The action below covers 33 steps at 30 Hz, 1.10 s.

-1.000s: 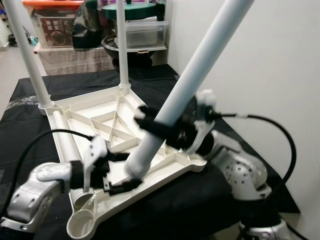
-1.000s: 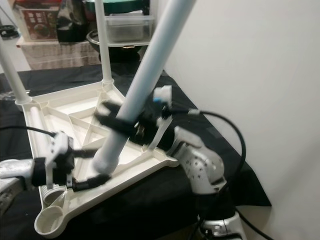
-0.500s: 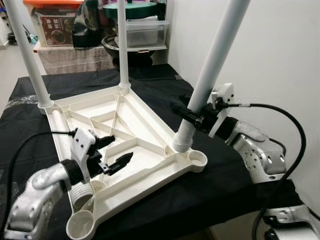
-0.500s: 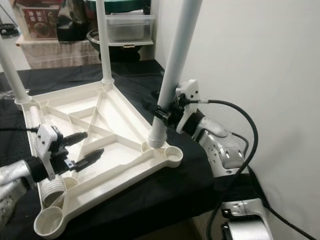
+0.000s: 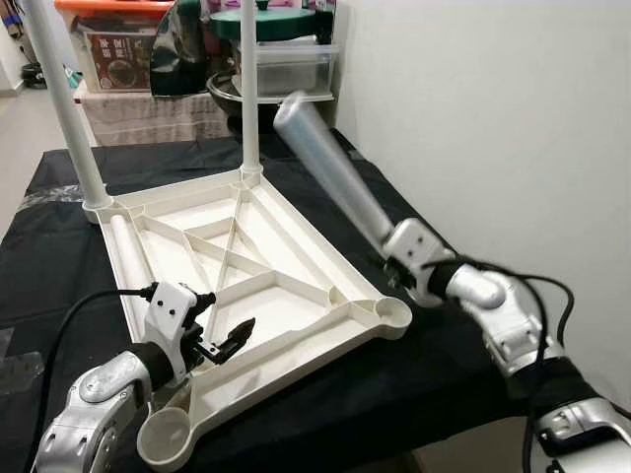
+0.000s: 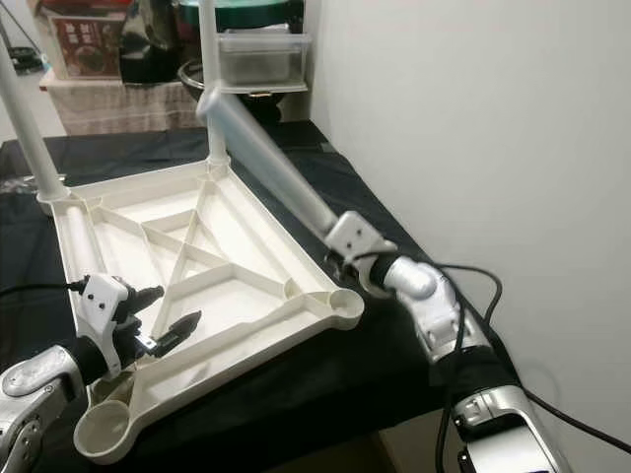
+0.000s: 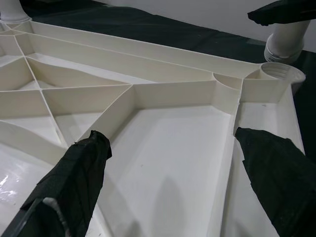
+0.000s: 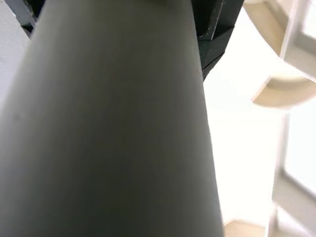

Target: Building children table

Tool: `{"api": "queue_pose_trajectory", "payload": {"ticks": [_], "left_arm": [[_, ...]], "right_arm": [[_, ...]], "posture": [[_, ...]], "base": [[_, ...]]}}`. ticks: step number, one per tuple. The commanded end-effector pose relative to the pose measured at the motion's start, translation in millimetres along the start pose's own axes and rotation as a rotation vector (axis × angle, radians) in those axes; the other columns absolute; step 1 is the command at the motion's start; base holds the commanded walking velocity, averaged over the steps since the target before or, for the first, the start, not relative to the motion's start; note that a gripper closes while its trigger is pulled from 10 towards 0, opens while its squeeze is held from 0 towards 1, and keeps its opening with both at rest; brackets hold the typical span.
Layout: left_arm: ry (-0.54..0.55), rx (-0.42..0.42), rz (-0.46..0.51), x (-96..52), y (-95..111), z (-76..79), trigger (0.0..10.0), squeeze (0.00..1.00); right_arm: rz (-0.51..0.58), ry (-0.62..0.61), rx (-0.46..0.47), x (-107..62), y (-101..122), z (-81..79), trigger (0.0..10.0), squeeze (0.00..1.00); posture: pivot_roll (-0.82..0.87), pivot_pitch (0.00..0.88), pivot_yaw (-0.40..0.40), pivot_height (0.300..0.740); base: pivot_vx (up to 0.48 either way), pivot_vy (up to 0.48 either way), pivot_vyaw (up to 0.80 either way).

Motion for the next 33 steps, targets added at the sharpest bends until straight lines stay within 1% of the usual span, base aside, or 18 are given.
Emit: {"api": "queue_pose_trajectory", "payload": {"ticks": [1, 5, 7, 8, 9, 10, 12, 13, 16, 17, 20, 25, 26, 28, 29, 30, 32, 33], "left_arm": [[-0.001, 0.012, 0.008, 2.0, 0.8, 2.9, 10.0, 0.00], [0.004, 0.018, 0.003, 4.0, -3.2, 5.7, 10.0, 0.00], [0.003, 0.018, 0.004, 4.2, -3.3, 6.3, 10.0, 0.00], [0.002, 0.016, 0.007, 5.1, -2.4, 6.3, 10.0, 0.00], [0.003, 0.012, 0.013, 6.8, -1.2, 5.5, 10.0, 0.00], [0.003, 0.012, 0.013, 6.8, -1.2, 5.5, 10.0, 0.00], [0.004, 0.014, 0.009, 8.3, -2.3, 4.9, 10.0, 0.00], [0.004, 0.014, 0.009, 8.3, -2.3, 4.9, 10.0, 0.00], [0.002, 0.009, 0.010, 9.3, -2.5, 5.8, 10.0, 0.00], [0.002, 0.006, 0.013, 9.4, -2.0, 6.0, 10.0, 0.00], [0.006, 0.005, 0.014, 9.7, -1.7, 5.7, 10.0, 0.00], [0.019, 0.010, 0.006, 8.1, -5.0, 4.0, 10.0, 0.00], [0.027, 0.008, 0.007, 7.3, -5.4, 2.3, 10.0, 0.00], [0.031, 0.008, 0.006, 7.2, -5.9, 1.3, 10.0, 0.00], [0.031, 0.008, 0.006, 7.2, -5.9, 1.3, 10.0, 0.00], [0.028, 0.008, 0.005, 7.6, -6.2, 1.9, 10.0, 0.00], [0.022, 0.005, 0.007, 7.9, -6.0, 3.4, 10.0, 0.00], [0.020, 0.005, 0.007, 8.1, -5.9, 3.8, 10.0, 0.00]], "right_arm": [[0.021, 0.002, -0.036, 1.3, 4.2, -1.5, 0.0, 0.00], [0.029, 0.038, -0.032, 3.1, 0.5, -17.8, 0.0, 0.00], [0.030, 0.041, -0.039, 3.3, 0.0, -19.6, 0.0, 0.00], [0.066, 0.038, 0.018, 4.1, 5.1, -21.5, 0.0, 0.00], [0.141, 0.032, 0.101, 6.1, 14.7, -25.3, 0.0, 0.00], [0.141, 0.032, 0.101, 6.1, 14.7, -25.3, 0.0, 0.00], [0.206, 0.051, 0.180, 6.7, 24.7, -32.5, 0.0, 0.00], [0.206, 0.051, 0.180, 6.7, 24.7, -32.5, 0.0, 0.00], [0.316, 0.090, 0.325, 6.7, 44.7, -45.5, 0.0, 0.00], [0.337, 0.098, 0.352, 6.2, 48.8, -47.7, 0.0, 0.00], [0.356, 0.098, 0.377, 5.7, 52.8, -48.2, 0.0, 0.00], [0.327, 0.074, 0.352, 5.3, 43.5, -36.9, 0.0, 0.00], [0.311, 0.049, 0.288, 3.3, 39.3, -26.9, 0.0, 0.00], [0.290, 0.008, 0.253, 1.5, 33.7, -10.9, 0.0, 0.00], [0.290, 0.008, 0.253, 1.5, 33.7, -10.9, 0.0, 0.00], [0.283, -0.030, 0.236, -3.1, 31.3, 9.2, 0.0, 0.00], [0.297, -0.059, 0.236, -10.5, 34.5, 31.0, 0.0, 0.00], [0.305, -0.066, 0.243, -13.0, 36.2, 36.9, 0.0, 0.00]], "posture": [[0.01, 0.000, -0.085, 0.740], [0.01, 0.000, -0.087, 0.740], [0.01, 0.000, -0.087, 0.740], [0.01, 0.000, -0.082, 0.740], [0.01, 0.000, -0.080, 0.740], [0.01, 0.000, -0.080, 0.740], [0.00, 0.000, -0.077, 0.740], [0.00, 0.000, -0.077, 0.740], [0.00, 0.000, -0.077, 0.740], [0.00, 0.000, -0.077, 0.740], [0.00, 0.000, -0.080, 0.740], [0.00, 0.000, -0.082, 0.740], [0.00, 0.000, -0.082, 0.740], [-0.01, 0.000, -0.079, 0.740], [-0.01, 0.000, -0.079, 0.740], [-0.01, 0.000, -0.077, 0.740], [-0.01, 0.000, -0.073, 0.740], [-0.01, 0.000, -0.073, 0.740]], "base": [[0.000, 0.000, 0.00], [0.000, 0.000, 0.00], [0.000, 0.000, 0.00], [0.000, 0.000, 0.00], [0.000, 0.000, 0.00], [0.000, 0.000, 0.00], [0.000, 0.000, 0.00], [0.000, 0.000, 0.00], [0.000, 0.000, 0.00], [0.000, 0.000, 0.00], [0.000, 0.000, 0.00], [0.000, 0.000, 0.00], [0.000, 0.000, 0.00], [0.000, 0.000, 0.00], [0.000, 0.000, 0.00], [0.000, 0.000, 0.00], [0.000, 0.000, 0.00], [0.000, 0.000, 0.00]]}}
Point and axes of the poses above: a point about 5 cm out from each wrist's last joint towards the gripper, its own x axis pointing out of the wrist towards the gripper, its own y axis along the axis of the wrist's last joint, z = x × y, the point moved 4 cm from there along x, pointing out of the wrist towards the gripper, and after that the axes turned 1 degree about -x, right-handed, at the moved point
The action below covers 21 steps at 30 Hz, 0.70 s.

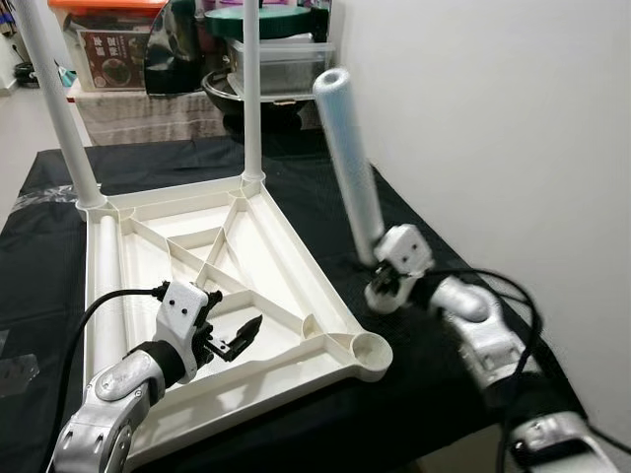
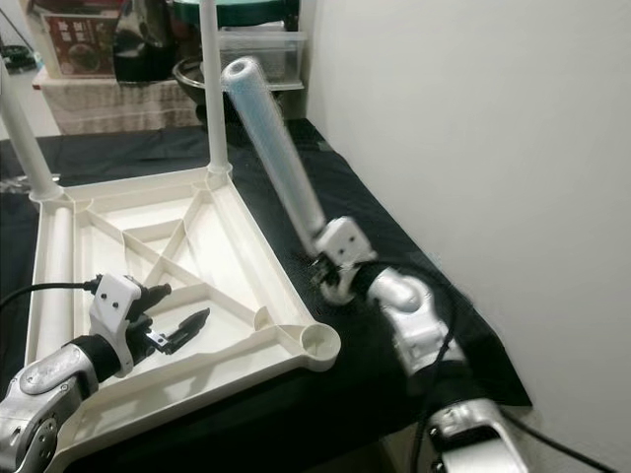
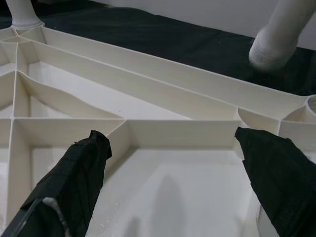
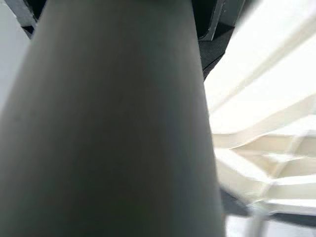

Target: Building children table

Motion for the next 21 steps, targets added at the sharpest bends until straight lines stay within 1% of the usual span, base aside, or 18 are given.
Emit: {"api": "queue_pose_trajectory", "payload": {"ticks": [1, 2, 3, 6, 9, 10, 11, 13, 15, 16, 17, 18, 19, 21], "left_arm": [[-0.004, 0.000, 0.004, -0.3, -1.5, 1.6, 10.0, 0.00], [-0.007, 0.000, 0.002, -0.3, -1.8, 1.9, 10.0, 0.00], [-0.007, -0.001, 0.001, -0.4, -2.0, 1.9, 10.0, 0.00], [-0.007, -0.001, 0.001, -0.4, -2.1, 1.9, 10.0, 0.00], [-0.007, -0.002, 0.001, 0.0, -2.5, 1.6, 10.0, 0.00], [-0.013, -0.005, -0.003, 0.7, -3.7, 2.9, 10.0, 0.00], [-0.013, -0.005, -0.003, 0.7, -3.7, 2.9, 10.0, 0.00], [-0.020, -0.010, -0.009, 0.7, -5.4, 4.5, 10.0, 0.00], [-0.020, -0.008, -0.016, -0.9, -7.1, 3.8, 10.0, 0.00], [-0.020, -0.008, -0.016, -0.9, -7.1, 3.8, 10.0, 0.00], [-0.017, -0.007, -0.022, -1.7, -8.4, 3.1, 10.0, 0.00], [-0.017, -0.007, -0.022, -1.7, -8.4, 3.1, 10.0, 0.00], [-0.016, -0.009, -0.021, -1.7, -8.6, 3.2, 10.0, 0.00], [-0.017, -0.013, -0.018, -1.5, -8.2, 4.9, 10.0, 0.00]], "right_arm": [[0.037, -0.014, 0.015, -1.1, 9.9, 10.0, 0.0, 0.00], [0.087, 0.006, 0.057, -5.7, 26.0, 20.7, 0.0, 0.00], [0.101, 0.014, 0.067, -6.8, 30.1, 22.4, 0.0, 0.00], [0.115, 0.029, 0.083, -8.2, 34.6, 23.3, 0.0, 0.00], [0.170, 0.092, 0.115, -11.5, 47.9, 20.2, 0.0, 0.00], [0.189, 0.151, 0.169, -13.7, 48.4, 10.2, 0.0, 0.00], [0.189, 0.151, 0.169, -13.7, 48.4, 10.2, 0.0, 0.00], [0.202, 0.237, 0.237, -17.4, 45.8, -6.5, 0.0, 0.00], [0.193, 0.305, 0.276, -20.8, 40.6, -20.3, 0.0, 0.00], [0.193, 0.305, 0.276, -20.8, 40.6, -20.3, 0.0, 0.00], [0.177, 0.367, 0.306, -25.0, 36.1, -31.5, 0.0, 0.00], [0.177, 0.367, 0.306, -25.0, 36.1, -31.5, 0.0, 0.00], [0.166, 0.398, 0.311, -27.3, 33.6, -36.7, 0.0, 0.00], [0.148, 0.438, 0.328, -30.3, 30.3, -41.2, 0.0, 0.00]], "posture": [[-0.01, 0.000, -0.073, 0.740], [-0.02, 0.000, -0.069, 0.740], [-0.02, 0.000, -0.069, 0.740], [-0.02, 0.000, -0.069, 0.740], [-0.02, 0.000, -0.065, 0.740], [-0.02, 0.000, -0.063, 0.740], [-0.02, 0.000, -0.063, 0.740], [-0.02, 0.000, -0.064, 0.740], [-0.02, 0.000, -0.071, 0.740], [-0.02, 0.000, -0.071, 0.740], [-0.01, 0.000, -0.074, 0.740], [-0.01, 0.000, -0.074, 0.740], [-0.01, 0.000, -0.074, 0.740], [-0.01, 0.000, -0.078, 0.740]], "base": [[0.000, 0.000, 0.00], [0.000, 0.000, 0.00], [0.000, 0.000, 0.00], [0.000, 0.000, 0.00], [0.000, 0.000, 0.00], [0.000, 0.000, 0.00], [0.000, 0.000, 0.00], [0.000, 0.000, 0.00], [0.000, 0.000, 0.00], [0.000, 0.000, 0.00], [0.000, 0.000, 0.00], [0.000, 0.000, 0.00], [0.000, 0.000, 0.00], [0.000, 0.000, 0.00]]}}
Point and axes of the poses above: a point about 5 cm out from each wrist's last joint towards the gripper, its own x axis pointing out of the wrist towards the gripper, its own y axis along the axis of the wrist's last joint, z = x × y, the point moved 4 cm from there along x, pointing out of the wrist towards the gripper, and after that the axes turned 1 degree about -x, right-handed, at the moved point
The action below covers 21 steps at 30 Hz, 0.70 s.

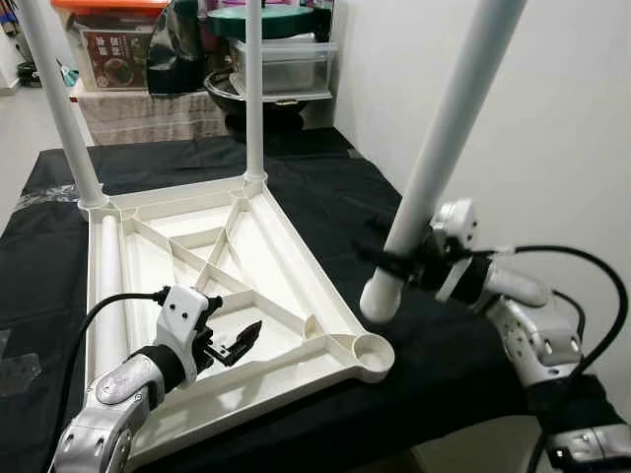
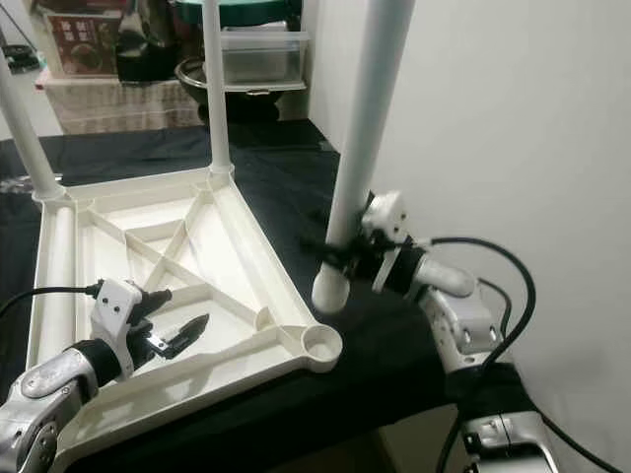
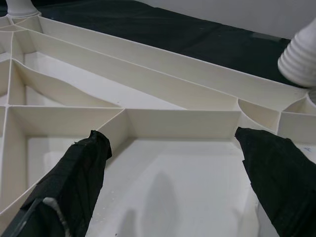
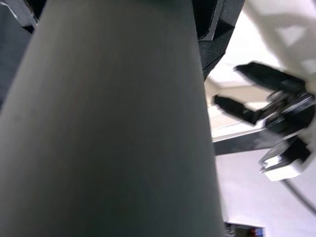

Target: Building children table

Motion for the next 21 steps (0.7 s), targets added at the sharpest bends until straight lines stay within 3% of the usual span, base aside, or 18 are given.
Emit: {"api": "queue_pose_trajectory", "payload": {"ticks": [1, 14, 21], "left_arm": [[-0.008, -0.002, -0.003, -0.3, -2.8, 3.4, 10.0, 0.00], [-0.005, -0.012, -0.001, -0.7, -4.1, 4.4, 10.0, 0.00], [-0.001, -0.013, -0.003, -1.2, -4.2, 2.5, 10.0, 0.00]], "right_arm": [[0.003, 0.040, 0.004, -1.8, 3.9, -3.9, 0.0, 0.00], [-0.047, 0.126, 0.061, -10.5, -5.1, -18.2, 0.0, 0.00], [-0.059, 0.195, 0.085, -12.1, -8.3, -33.6, 0.0, 0.00]], "posture": [[-0.01, 0.000, -0.078, 0.740], [-0.01, 0.000, -0.086, 0.740], [-0.01, 0.000, -0.083, 0.740]], "base": [[0.000, 0.000, 0.00], [0.000, 0.000, 0.00], [0.000, 0.000, 0.00]]}}
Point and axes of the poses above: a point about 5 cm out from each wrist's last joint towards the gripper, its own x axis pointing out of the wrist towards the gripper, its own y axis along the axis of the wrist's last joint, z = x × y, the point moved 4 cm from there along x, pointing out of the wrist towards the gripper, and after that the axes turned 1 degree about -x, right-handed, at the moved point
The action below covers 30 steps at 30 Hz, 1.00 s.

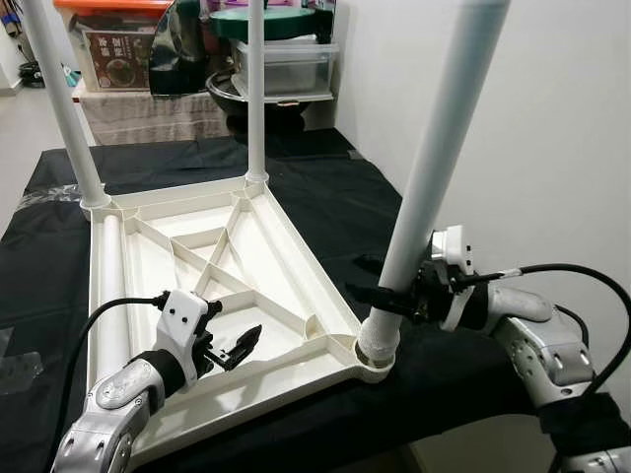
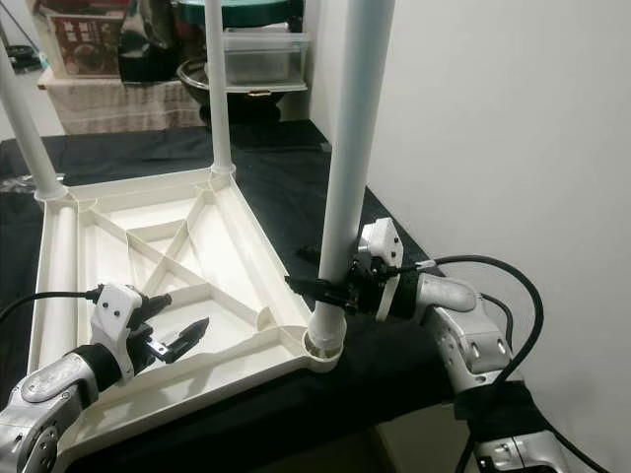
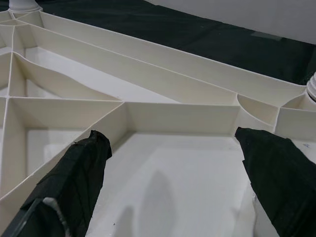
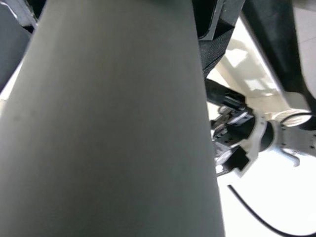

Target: Building children table

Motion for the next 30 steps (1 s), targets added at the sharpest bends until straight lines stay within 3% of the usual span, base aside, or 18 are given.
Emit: {"api": "queue_pose_trajectory", "payload": {"ticks": [1, 12, 20, 22, 24, 25, 28, 30], "left_arm": [[-0.003, -0.003, 0.005, 0.1, -0.2, 0.6, 10.0, 0.00], [0.003, -0.016, 0.009, 1.0, 0.1, -0.3, 10.0, 0.00], [0.008, -0.020, 0.006, 0.5, -0.8, -0.6, 10.0, 0.00], [0.012, -0.020, 0.003, -0.5, -1.6, -2.2, 10.0, 0.00], [0.012, -0.020, 0.003, -0.5, -1.6, -2.2, 10.0, 0.00], [0.015, -0.020, 0.002, -0.8, -2.2, -2.7, 10.0, 0.00], [0.019, -0.017, 0.001, -0.7, -3.3, -2.7, 10.0, 0.00], [0.023, -0.017, 0.007, 0.0, -2.5, -2.4, 10.0, 0.00]], "right_arm": [[-0.029, 0.055, 0.035, -1.7, -6.5, -10.8, 0.0, 0.00], [-0.040, 0.075, 0.064, -0.3, -12.3, -15.7, 0.0, 0.00], [-0.035, 0.012, 0.070, 2.5, -18.2, -11.8, 0.0, 0.00], [-0.081, -0.165, 0.076, 6.2, -32.7, -1.5, 0.0, 0.00], [-0.081, -0.165, 0.076, 6.2, -32.7, -1.5, 0.0, 0.00], [-0.086, -0.258, 0.089, 8.1, -39.4, 0.5, 0.0, 0.00], [-0.087, -0.322, 0.108, 9.8, -45.9, -2.9, 0.0, 0.00], [-0.142, -0.462, 0.120, 6.3, -66.1, -9.6, 0.0, 0.00]], "posture": [[-0.01, 0.000, -0.083, 0.740], [0.00, 0.000, -0.087, 0.740], [0.00, 0.000, -0.087, 0.740], [-0.01, 0.000, -0.088, 0.740], [-0.01, 0.000, -0.088, 0.740], [-0.01, 0.000, -0.088, 0.740], [-0.01, 0.000, -0.091, 0.740], [0.00, 0.000, -0.091, 0.740]], "base": [[0.000, 0.000, 0.00], [0.000, 0.000, 0.00], [0.000, 0.000, 0.00], [0.000, 0.000, 0.00], [0.000, 0.000, 0.00], [0.000, 0.000, 0.00], [0.000, 0.000, 0.00], [0.000, 0.000, 0.00]]}}
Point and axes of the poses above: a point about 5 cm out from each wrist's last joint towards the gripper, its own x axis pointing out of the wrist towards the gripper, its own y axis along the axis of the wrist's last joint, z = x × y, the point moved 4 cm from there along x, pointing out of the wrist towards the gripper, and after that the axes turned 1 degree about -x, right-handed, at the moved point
